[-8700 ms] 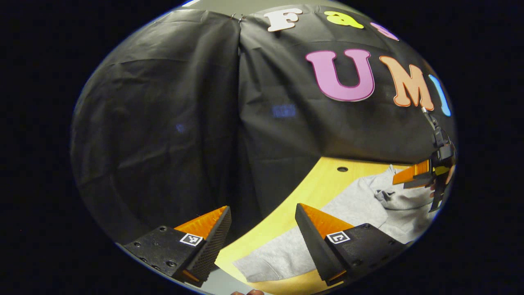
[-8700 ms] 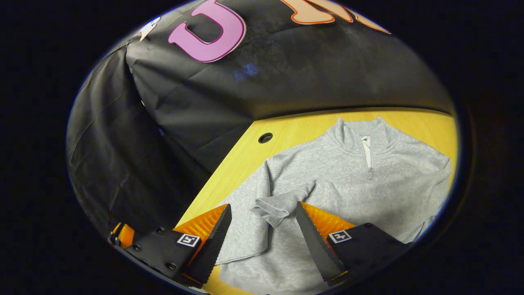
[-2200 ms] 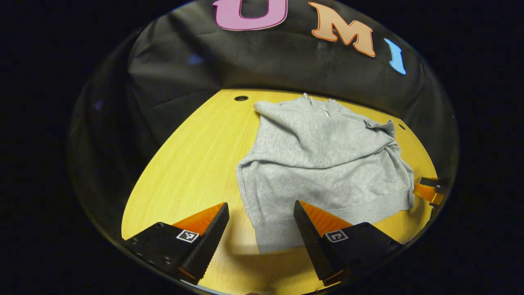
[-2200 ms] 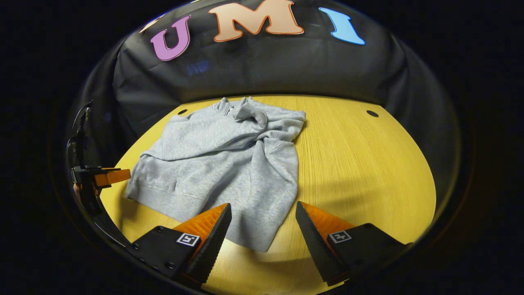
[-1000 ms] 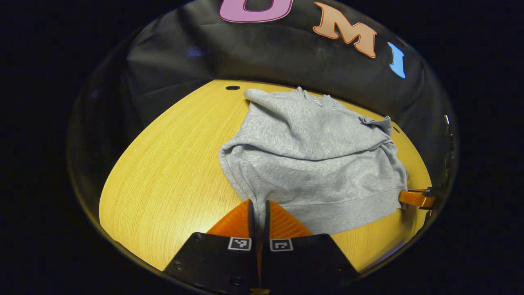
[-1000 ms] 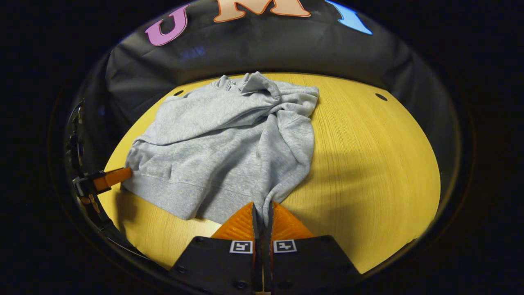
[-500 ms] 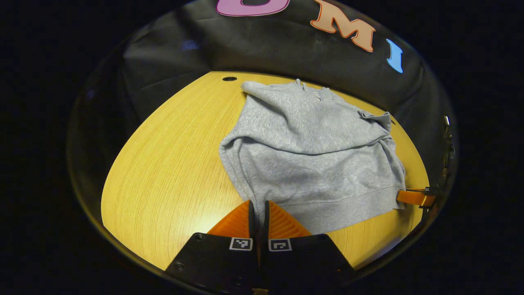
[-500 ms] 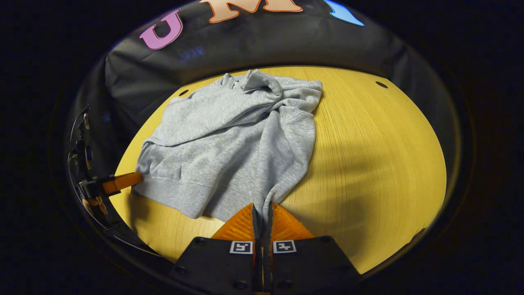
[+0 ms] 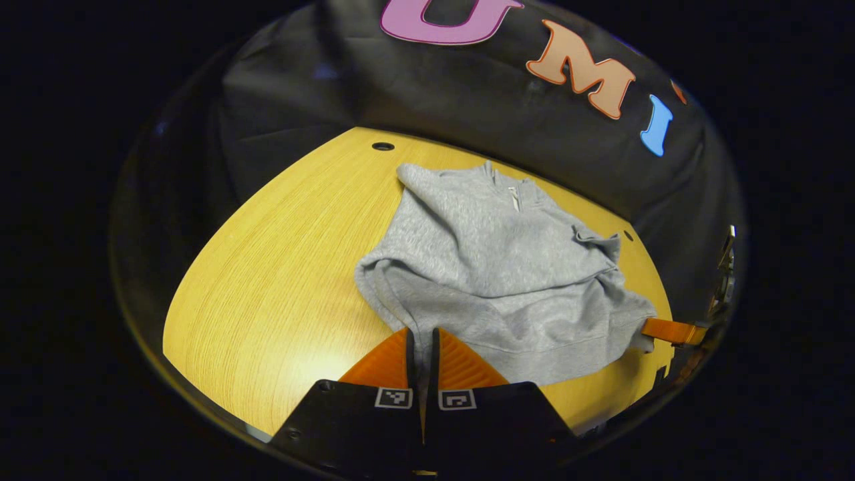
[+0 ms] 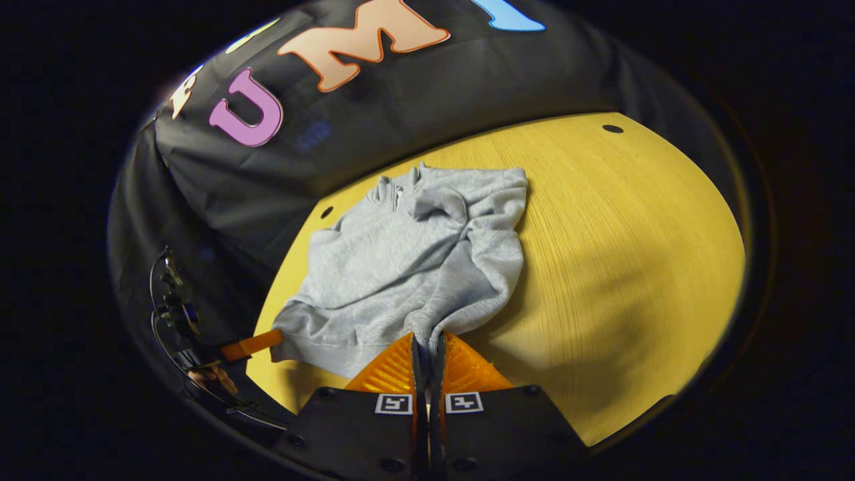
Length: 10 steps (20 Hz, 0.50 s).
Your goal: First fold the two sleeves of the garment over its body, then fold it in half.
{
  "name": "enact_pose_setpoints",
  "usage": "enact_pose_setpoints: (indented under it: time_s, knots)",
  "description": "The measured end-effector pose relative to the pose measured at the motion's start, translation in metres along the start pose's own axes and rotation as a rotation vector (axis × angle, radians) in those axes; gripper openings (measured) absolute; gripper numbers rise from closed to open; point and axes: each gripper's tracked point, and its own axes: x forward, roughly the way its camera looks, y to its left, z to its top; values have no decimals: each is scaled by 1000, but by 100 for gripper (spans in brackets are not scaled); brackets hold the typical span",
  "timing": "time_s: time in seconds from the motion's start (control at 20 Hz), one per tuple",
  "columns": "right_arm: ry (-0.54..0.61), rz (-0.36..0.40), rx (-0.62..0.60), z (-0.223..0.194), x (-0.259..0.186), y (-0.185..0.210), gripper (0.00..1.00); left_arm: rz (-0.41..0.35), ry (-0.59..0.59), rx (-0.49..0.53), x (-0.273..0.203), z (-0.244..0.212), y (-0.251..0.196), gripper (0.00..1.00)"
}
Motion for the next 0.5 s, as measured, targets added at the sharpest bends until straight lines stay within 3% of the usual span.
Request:
enact_pose_setpoints:
  time_s: [0.5]
  knots:
    - [-103,83,187,92,-3,10,4,-61,-92,-26,4,87,-24,0]
